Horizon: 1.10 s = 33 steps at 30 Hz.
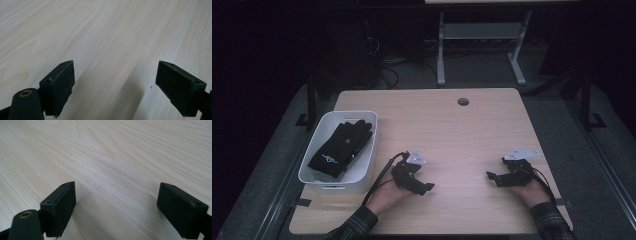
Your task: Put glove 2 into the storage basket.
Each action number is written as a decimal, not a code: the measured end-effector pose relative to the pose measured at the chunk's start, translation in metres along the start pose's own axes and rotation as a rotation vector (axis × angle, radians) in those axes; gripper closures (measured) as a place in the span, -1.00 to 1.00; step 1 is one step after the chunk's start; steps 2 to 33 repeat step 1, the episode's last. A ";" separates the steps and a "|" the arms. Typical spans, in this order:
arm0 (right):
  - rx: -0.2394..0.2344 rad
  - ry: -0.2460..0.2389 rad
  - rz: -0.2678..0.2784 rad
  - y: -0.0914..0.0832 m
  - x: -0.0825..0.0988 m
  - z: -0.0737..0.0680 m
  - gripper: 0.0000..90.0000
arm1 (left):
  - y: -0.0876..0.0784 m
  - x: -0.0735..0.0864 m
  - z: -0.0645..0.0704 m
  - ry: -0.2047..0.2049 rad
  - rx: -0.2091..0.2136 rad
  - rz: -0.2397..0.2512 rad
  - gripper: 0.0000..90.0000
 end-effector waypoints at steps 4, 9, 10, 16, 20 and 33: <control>0.000 0.000 0.000 0.000 0.000 0.000 -0.66 | 0.001 0.001 -0.001 0.005 -0.005 -0.004 -0.67; 0.000 0.000 0.000 0.000 0.000 0.000 -0.66 | 0.001 0.001 -0.001 0.005 -0.005 -0.004 -0.67; 0.000 0.000 0.000 0.000 0.000 0.000 -0.66 | 0.001 0.001 -0.001 0.005 -0.005 -0.004 -0.67; 0.000 0.000 0.000 0.000 0.000 0.000 -0.66 | 0.001 0.001 -0.001 0.005 -0.005 -0.004 -0.67; 0.000 0.000 0.000 0.000 0.000 0.000 -0.66 | 0.001 0.001 -0.001 0.005 -0.005 -0.004 -0.67; 0.000 0.000 0.000 0.000 0.000 0.000 -0.66 | 0.001 0.001 -0.001 0.005 -0.005 -0.004 -0.67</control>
Point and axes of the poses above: each handheld gripper's, and its own axes: y roughly forward along the jaws, x roughly out of its underside, z roughly to its right, the point moved 10 cm from there along y, roughly forward along the jaws, and after that the axes turned 4 degrees about -z, right-handed, at the moved point
